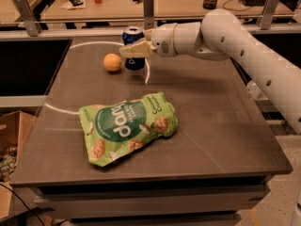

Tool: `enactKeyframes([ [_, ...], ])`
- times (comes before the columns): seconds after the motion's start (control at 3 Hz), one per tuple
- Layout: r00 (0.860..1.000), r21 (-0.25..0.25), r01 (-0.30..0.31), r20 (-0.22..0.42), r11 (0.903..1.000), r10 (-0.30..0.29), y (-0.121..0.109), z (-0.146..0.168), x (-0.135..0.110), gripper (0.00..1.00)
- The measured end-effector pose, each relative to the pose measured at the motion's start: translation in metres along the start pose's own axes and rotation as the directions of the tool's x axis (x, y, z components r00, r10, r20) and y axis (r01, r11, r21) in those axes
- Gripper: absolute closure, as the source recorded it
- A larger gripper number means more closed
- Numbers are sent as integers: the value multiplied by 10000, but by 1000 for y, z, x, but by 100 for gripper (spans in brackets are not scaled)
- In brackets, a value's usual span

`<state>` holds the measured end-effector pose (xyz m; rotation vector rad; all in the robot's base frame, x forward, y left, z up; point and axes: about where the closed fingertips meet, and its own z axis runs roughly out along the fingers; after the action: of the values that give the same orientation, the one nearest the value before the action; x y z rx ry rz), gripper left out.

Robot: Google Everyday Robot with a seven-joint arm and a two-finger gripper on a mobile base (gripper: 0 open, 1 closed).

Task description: Move pepsi can near orange

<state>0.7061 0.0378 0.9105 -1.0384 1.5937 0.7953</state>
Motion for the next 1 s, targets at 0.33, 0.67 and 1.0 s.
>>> enactKeyframes([
  [0.33, 9999, -181, 101, 57, 9998, -100, 8, 13, 4, 100],
  [0.67, 9988, -444, 472, -101, 9979, -477, 14, 21, 8, 100],
  [1.0, 9976, -735, 576, -338, 9956, -602, 19, 27, 14, 100],
])
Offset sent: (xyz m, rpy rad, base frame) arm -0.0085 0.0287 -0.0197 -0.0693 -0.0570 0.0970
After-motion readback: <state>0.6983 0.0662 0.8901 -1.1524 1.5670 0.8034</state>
